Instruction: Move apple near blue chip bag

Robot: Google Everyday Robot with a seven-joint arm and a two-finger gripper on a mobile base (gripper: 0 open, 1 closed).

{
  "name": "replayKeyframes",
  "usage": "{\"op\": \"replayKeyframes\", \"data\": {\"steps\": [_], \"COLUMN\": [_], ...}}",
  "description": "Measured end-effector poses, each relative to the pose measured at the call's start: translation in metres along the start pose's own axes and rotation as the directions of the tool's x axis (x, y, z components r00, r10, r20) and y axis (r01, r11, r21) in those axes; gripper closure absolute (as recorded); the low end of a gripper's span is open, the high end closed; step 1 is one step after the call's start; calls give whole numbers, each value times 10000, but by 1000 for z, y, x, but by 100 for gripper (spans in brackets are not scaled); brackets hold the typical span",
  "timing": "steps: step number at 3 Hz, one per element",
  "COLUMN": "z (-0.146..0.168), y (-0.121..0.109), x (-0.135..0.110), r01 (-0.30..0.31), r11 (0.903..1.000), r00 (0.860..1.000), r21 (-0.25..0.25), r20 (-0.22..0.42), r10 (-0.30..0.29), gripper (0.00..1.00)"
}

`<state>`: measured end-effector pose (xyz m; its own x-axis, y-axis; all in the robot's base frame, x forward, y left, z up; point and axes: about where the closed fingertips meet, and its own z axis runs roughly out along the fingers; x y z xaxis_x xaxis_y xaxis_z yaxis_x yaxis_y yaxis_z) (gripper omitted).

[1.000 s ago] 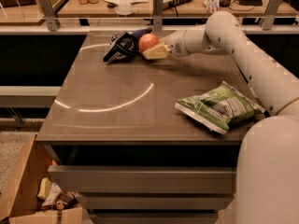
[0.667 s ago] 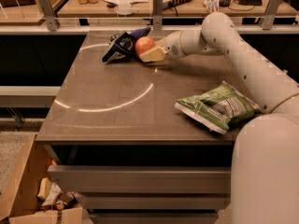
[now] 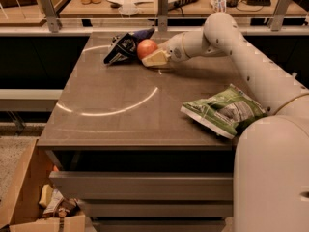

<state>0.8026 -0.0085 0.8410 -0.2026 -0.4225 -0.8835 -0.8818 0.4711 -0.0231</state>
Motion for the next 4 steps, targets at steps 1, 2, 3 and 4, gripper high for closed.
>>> {"op": "replayKeyframes", "data": {"steps": [1,2,3,4], "z": [-8,-22,-70,-133], "y": [-2,-9,-32,-57], "x": [0,-1,4,9], "r01": [-12,-37,-99,-55], "r11": [9998,9984,9804,9123], "r00": [9999,9999,9996,9967], "r21": [197,567,1968,4095], "r20": [-125,-104,-250,-719], "r10": [15,43,151,383], "gripper": [0,0,0,0]}}
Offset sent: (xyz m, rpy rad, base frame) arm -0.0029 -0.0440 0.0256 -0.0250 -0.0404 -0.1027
